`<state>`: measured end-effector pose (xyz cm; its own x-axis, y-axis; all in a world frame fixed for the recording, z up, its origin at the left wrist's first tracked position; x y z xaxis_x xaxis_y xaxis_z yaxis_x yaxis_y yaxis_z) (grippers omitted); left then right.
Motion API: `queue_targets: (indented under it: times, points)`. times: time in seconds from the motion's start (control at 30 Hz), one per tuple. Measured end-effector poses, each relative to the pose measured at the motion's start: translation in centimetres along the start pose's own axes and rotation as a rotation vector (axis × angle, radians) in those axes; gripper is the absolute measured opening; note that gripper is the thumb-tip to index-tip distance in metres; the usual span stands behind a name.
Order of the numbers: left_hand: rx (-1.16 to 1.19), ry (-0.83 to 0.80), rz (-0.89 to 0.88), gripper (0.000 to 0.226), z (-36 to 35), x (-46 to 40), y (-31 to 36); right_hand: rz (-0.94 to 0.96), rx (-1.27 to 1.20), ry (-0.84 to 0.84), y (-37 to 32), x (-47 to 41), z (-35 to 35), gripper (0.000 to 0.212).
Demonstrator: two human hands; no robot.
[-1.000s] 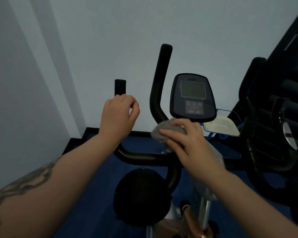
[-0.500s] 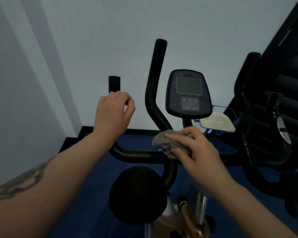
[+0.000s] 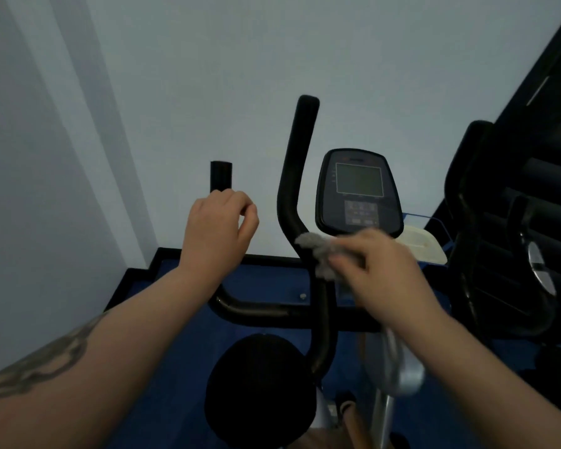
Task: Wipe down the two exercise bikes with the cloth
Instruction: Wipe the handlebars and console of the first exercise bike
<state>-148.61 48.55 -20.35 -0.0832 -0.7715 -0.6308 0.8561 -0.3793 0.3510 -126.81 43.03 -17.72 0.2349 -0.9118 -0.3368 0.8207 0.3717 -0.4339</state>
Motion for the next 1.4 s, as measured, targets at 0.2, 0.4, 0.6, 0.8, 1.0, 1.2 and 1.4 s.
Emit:
queue_targets:
  times: [0.2, 0.4, 0.6, 0.8, 1.0, 1.2, 1.4]
  points:
    - [0.09, -0.019, -0.002, 0.015, 0.2, 0.1, 0.0, 0.11, -0.168, 0.359, -3.5, -11.5, 0.3, 0.029]
    - [0.177, -0.024, 0.003, 0.019, 0.4, -0.1, -0.1, 0.068, -0.069, 0.136, -2.2, -9.7, -3.1, 0.025]
    - [0.105, -0.006, -0.006, 0.009, 0.3, -0.2, -0.1, 0.23, -0.053, 0.42, -3.6, -12.8, 1.6, 0.026]
    - [0.1, -0.005, -0.009, 0.018, 0.2, 0.0, -0.1, 0.217, -0.042, 0.323, -2.4, -12.8, -1.2, 0.031]
    - [0.08, -0.003, -0.002, 0.017, 0.1, -0.1, -0.1, 0.179, -0.176, 0.443, -1.7, -12.5, 0.3, 0.027]
    - [0.085, 0.011, -0.011, 0.027, 0.1, -0.1, -0.1, 0.128, -0.366, 0.601, -2.4, -14.0, -0.5, 0.035]
    - [0.065, 0.008, -0.014, 0.027, 0.1, -0.1, 0.0, 0.088, -0.422, 0.353, -0.1, -11.9, -1.7, 0.03]
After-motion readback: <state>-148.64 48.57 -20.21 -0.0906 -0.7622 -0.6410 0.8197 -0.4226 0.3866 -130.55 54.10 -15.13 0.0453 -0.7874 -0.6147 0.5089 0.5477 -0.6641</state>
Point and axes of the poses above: each hand's wrist, its own x-axis away from the middle knuckle, its own z-axis out of the back of the hand, y = z × x, the point moved 2 cm from there along -x, towards the middle knuckle, and after that the axes turned 4 degrees about -y, right-handed, at the moved point
